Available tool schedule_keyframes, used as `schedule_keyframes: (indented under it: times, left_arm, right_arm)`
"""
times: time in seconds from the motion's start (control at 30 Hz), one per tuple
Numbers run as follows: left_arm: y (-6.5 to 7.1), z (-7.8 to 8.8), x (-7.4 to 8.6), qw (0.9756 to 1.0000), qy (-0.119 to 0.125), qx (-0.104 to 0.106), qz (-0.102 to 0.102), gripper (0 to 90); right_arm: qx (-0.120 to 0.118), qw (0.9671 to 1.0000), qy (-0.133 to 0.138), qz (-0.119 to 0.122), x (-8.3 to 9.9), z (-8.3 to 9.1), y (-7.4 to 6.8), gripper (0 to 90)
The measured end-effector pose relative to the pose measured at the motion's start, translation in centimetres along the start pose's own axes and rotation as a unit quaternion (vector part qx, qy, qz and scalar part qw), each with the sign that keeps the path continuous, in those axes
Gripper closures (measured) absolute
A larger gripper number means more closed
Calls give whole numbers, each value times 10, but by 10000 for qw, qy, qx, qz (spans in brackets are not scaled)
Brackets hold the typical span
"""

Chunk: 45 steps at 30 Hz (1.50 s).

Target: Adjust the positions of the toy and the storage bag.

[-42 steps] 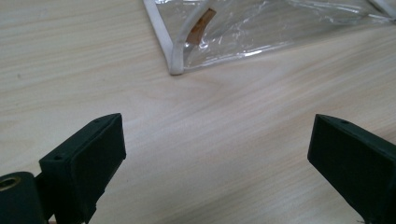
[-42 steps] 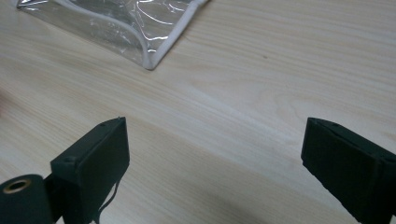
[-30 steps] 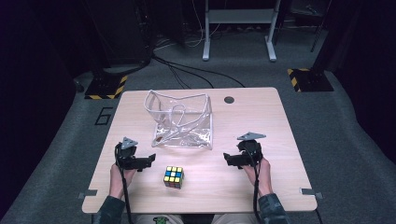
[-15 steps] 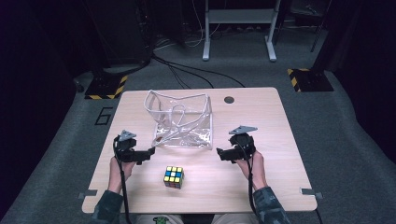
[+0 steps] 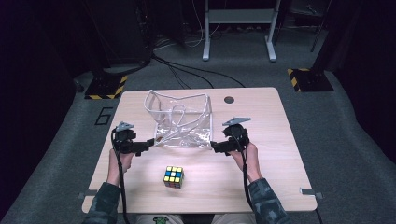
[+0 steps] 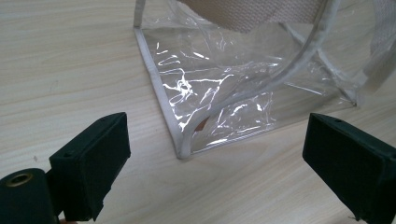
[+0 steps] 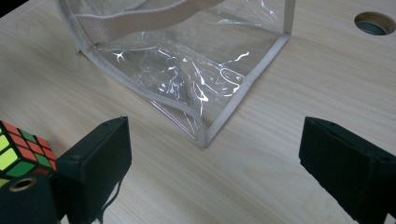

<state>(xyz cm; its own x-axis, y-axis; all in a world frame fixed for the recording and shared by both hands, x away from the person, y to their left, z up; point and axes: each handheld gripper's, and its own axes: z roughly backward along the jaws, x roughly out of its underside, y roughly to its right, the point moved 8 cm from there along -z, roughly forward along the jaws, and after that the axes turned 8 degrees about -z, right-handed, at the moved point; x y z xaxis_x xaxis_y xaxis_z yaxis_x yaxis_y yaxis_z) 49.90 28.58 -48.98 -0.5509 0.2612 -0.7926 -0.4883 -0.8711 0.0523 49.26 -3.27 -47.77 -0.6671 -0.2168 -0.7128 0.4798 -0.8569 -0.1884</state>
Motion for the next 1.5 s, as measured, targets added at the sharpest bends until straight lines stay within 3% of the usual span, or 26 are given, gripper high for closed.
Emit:
schedule_keyframes:
  times: [0.33,0.6,0.7,0.73,1.03,1.5]
  left_arm:
    - [-6,-4,-23,9998,47,158,122,80]
    - [-10,-6,-46,9999,94,116,50,82]
    - [-14,-6,-54,9998,143,112,112,82]
    - [-17,-6,-59,9994,204,155,216,83]
    - [-24,-6,-72,9991,251,147,312,84]
    - [-32,-9,-98,9990,329,-85,298,85]
  right_arm:
    - [-118,9999,-41,-39,-25,-7,-8,100]
    - [-136,9999,-60,-21,-48,-13,-15,109]
    - [-129,9999,-61,16,-57,-14,-19,116]
    - [-128,9999,-48,25,-59,-15,-20,117]
    - [-139,9999,-58,81,-68,-18,-21,122]
    - [-166,9998,-48,60,-90,-22,-22,121]
